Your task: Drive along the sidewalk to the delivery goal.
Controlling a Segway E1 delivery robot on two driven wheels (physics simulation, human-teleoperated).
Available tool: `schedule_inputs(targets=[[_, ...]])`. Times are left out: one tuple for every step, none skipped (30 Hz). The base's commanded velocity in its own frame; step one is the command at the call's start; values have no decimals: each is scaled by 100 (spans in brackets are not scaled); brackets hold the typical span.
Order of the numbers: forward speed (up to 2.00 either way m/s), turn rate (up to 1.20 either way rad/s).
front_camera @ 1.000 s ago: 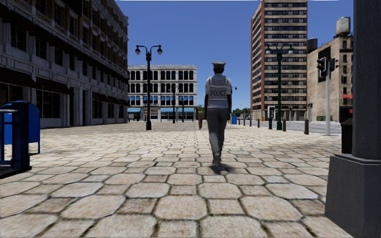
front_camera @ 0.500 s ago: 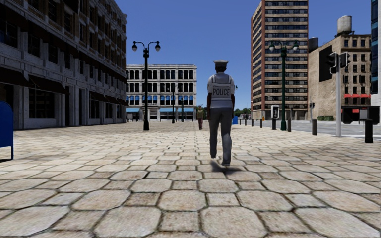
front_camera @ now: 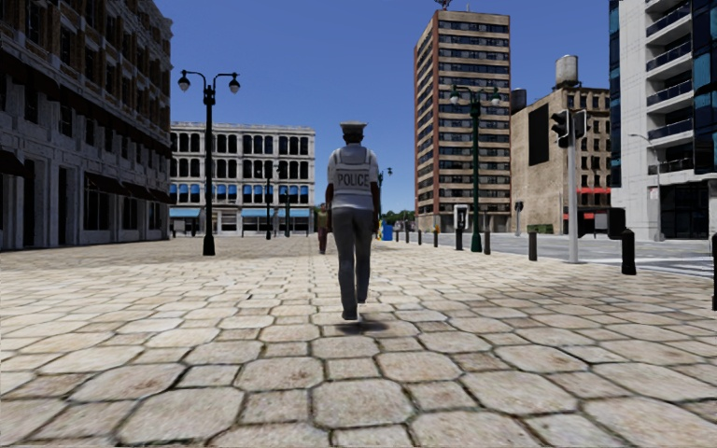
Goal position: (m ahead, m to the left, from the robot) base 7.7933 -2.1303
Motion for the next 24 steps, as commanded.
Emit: schedule_inputs(targets=[[117, -63], [117, -63], [117, -63], [117, -63], [117, -63], [117, -63], [117, -63], [117, -63], [117, -63], [117, -63], [117, -63], [117, -63], [117, -63], [117, -63], [117, -63], [117, -63], [117, -63], [117, -63], [117, -63], [117, -53], [117, -26], [117, 0], [117, 0], [117, 0]])
